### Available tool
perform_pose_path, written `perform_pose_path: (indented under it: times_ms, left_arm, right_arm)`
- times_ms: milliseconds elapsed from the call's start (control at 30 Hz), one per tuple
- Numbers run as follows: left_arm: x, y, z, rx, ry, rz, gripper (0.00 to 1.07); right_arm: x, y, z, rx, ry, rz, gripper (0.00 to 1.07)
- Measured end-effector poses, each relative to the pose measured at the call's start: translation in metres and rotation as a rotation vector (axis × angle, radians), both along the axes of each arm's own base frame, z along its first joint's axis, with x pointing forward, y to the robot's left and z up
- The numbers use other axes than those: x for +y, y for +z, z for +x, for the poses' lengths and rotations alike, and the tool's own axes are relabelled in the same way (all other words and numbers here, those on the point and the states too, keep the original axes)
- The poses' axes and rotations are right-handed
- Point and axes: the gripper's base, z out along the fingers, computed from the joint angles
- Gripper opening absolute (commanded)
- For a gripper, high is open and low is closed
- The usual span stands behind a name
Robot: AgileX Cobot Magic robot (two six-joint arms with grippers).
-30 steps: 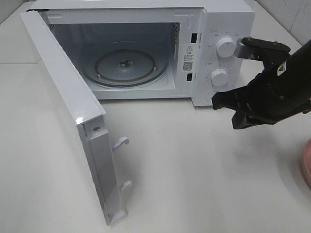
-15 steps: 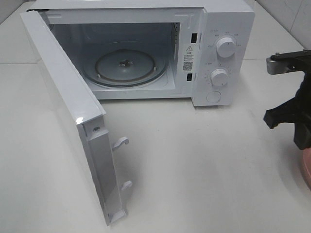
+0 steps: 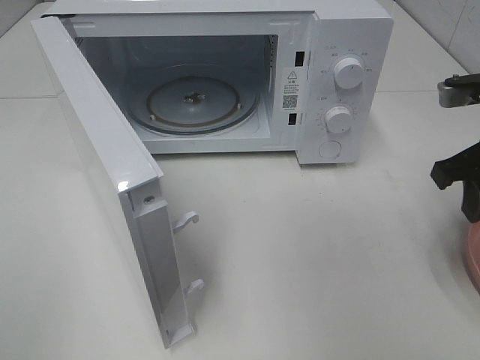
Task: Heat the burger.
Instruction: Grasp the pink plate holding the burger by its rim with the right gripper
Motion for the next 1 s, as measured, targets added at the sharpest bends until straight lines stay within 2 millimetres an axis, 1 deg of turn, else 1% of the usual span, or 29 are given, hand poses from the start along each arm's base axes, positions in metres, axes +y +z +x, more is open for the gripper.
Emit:
perform_pose_path:
  times_ms: [33,67,100,133,167,400,433,567,633,667,700,733,800,833,867,933,967,1000]
  left_arm:
    - [0.0,0.0,0.0,0.0,0.0,0.0,0.98]
    - [0.0,0.0,0.0,0.0,0.0,0.0,0.98]
    - [0.0,0.0,0.0,0.0,0.0,0.0,0.98]
    - [0.0,0.0,0.0,0.0,0.0,0.0,0.98]
    - [0.0,0.0,0.0,0.0,0.0,0.0,0.98]
    - [0.0,0.0,0.0,0.0,0.0,0.0,0.98]
    - [0.0,0.0,0.0,0.0,0.0,0.0,0.98]
    - [0.0,0.0,0.0,0.0,0.0,0.0,0.98]
    - [0.0,0.0,0.0,0.0,0.0,0.0,0.98]
    - [0.0,0.0,0.0,0.0,0.0,0.0,0.98]
    - [0.0,0.0,0.0,0.0,0.0,0.0,0.98]
    - [0.0,0.0,0.0,0.0,0.0,0.0,0.98]
    - [0.0,0.0,0.0,0.0,0.0,0.0,0.98]
    - [0.0,0.0,0.0,0.0,0.0,0.0,0.98]
    - [0.0,0.0,0.0,0.0,0.0,0.0,0.98]
    - [0.0,0.0,0.0,0.0,0.0,0.0,0.98]
    - [0.0,0.0,0.0,0.0,0.0,0.0,0.98]
    - [0.0,0.0,0.0,0.0,0.0,0.0,0.98]
  right_arm:
    - [0.0,0.0,0.0,0.0,0.0,0.0,0.8]
    - [-0.001,0.001,0.002,-0.024,0.015,-0.01,0.89]
    - [-0.001,0.001,0.002,-0.024,0.015,-0.01,0.89]
    - [-0.001,0.001,0.003,-0.034,0.02,-0.013,1.0]
    - [-0.002,0.001,0.004,-0.044,0.031,-0.025,1.01]
    - [-0.009,0.002,0.007,-0.07,0.017,-0.03,0.97]
    - [-0.013,0.001,0.007,-0.071,0.004,-0.03,0.95]
    - [-0.018,-0.003,0.007,-0.082,-0.008,-0.026,0.93]
    - [-0.021,-0.011,0.004,-0.088,-0.016,-0.02,0.9]
    - [-0.021,-0.011,0.004,-0.088,-0.016,-0.02,0.9]
    - [-0.023,-0.017,0.002,-0.085,-0.021,-0.013,0.88]
    - [-0.023,-0.017,0.002,-0.085,-0.021,-0.013,0.88]
    - [-0.023,-0.027,0.001,-0.073,-0.028,-0.002,0.85]
    - [-0.023,-0.027,0.001,-0.073,-0.028,-0.002,0.85]
    - [-0.023,-0.034,0.001,-0.062,-0.029,0.003,0.84]
    - [-0.023,-0.037,0.002,-0.061,-0.028,0.005,0.83]
    - [-0.023,-0.043,0.003,-0.052,-0.028,0.008,0.83]
    - [-0.023,-0.043,0.003,-0.052,-0.028,0.008,0.83]
